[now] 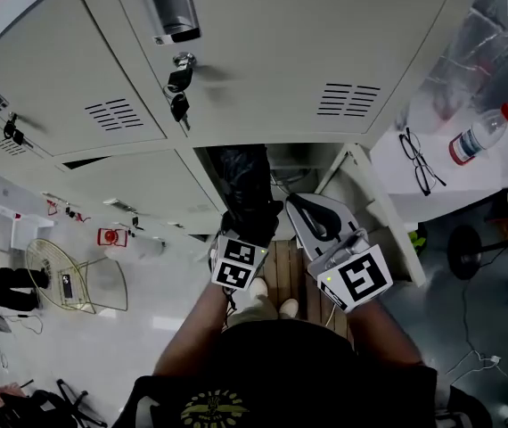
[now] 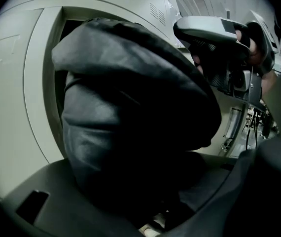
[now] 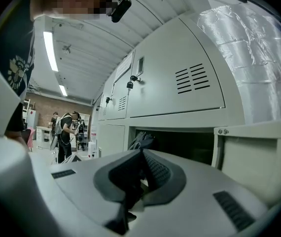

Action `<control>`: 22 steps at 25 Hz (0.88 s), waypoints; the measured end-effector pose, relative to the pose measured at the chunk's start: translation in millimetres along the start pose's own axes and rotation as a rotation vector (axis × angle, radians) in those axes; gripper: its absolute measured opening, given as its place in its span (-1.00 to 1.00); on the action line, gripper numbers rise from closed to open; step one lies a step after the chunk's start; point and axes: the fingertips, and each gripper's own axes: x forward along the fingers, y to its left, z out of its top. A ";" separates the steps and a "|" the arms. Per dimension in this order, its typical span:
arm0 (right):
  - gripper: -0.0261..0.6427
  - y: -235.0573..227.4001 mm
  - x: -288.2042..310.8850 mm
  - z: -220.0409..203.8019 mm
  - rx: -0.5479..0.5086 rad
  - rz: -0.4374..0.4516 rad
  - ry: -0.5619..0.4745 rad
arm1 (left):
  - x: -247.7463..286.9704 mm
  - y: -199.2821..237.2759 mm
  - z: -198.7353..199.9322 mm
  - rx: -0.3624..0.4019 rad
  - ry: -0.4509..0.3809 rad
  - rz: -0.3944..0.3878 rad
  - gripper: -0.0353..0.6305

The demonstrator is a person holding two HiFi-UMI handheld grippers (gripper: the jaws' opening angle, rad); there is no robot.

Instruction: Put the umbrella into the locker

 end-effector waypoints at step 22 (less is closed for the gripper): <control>-0.82 -13.6 22.4 11.6 -0.034 -0.041 0.006 | 30.5 41.7 18.1 -0.065 0.053 -0.006 -0.06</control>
